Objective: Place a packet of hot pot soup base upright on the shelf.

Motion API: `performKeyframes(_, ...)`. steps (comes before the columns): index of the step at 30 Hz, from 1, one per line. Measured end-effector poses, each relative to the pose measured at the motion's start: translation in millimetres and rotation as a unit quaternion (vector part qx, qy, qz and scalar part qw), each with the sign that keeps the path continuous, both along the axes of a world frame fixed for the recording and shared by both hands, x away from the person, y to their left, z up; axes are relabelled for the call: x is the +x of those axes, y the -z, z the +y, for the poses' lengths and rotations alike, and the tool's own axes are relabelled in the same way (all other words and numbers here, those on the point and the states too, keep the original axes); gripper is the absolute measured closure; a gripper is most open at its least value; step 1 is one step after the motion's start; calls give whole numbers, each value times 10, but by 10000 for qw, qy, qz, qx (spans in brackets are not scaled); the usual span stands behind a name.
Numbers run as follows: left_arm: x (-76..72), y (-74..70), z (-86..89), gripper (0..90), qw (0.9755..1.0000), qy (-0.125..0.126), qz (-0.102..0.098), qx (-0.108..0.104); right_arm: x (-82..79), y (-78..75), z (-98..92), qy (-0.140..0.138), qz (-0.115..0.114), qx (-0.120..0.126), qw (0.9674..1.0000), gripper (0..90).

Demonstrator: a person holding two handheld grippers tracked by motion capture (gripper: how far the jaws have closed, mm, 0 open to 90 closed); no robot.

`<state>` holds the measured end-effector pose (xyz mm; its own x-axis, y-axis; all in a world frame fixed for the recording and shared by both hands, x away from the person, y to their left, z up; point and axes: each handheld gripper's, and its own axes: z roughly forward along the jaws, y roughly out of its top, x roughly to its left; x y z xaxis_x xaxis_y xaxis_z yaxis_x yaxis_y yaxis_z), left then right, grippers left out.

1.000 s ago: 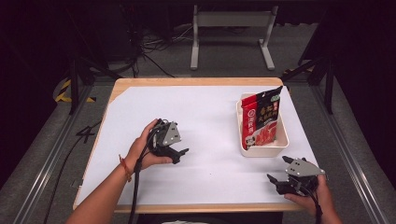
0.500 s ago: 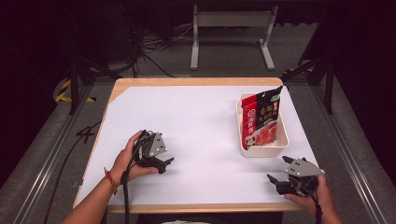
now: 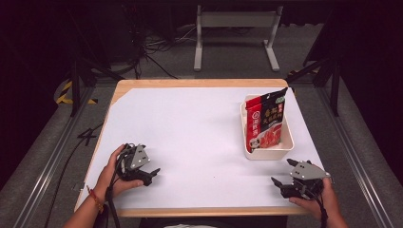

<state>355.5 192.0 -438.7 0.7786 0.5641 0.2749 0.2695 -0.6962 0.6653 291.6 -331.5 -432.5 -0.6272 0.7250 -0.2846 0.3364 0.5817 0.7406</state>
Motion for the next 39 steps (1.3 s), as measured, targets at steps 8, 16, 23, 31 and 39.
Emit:
performKeyframes(8, -152, 72, 299, 70, 9990, -213, 62, -378, 19, 5, 12, -22, 21, -22, 10000, 163)
performKeyframes(16, -234, 110, 565, 69, 9948, -614, 199, -790, 83, 4, 52, -103, 31, -49, 9999, 163)
performKeyframes(23, -296, 121, 652, 70, 9929, -716, 174, -938, 134, -10, 74, -172, 1, -31, 9998, 163)
performKeyframes(31, -306, 118, 679, 71, 9911, -784, 136, -1070, 154, -25, 88, -246, -4, 27, 9997, 165)
performKeyframes(39, -298, 115, 679, 72, 9907, -725, 125, -1143, 137, -33, 61, -186, -30, 52, 9998, 164)
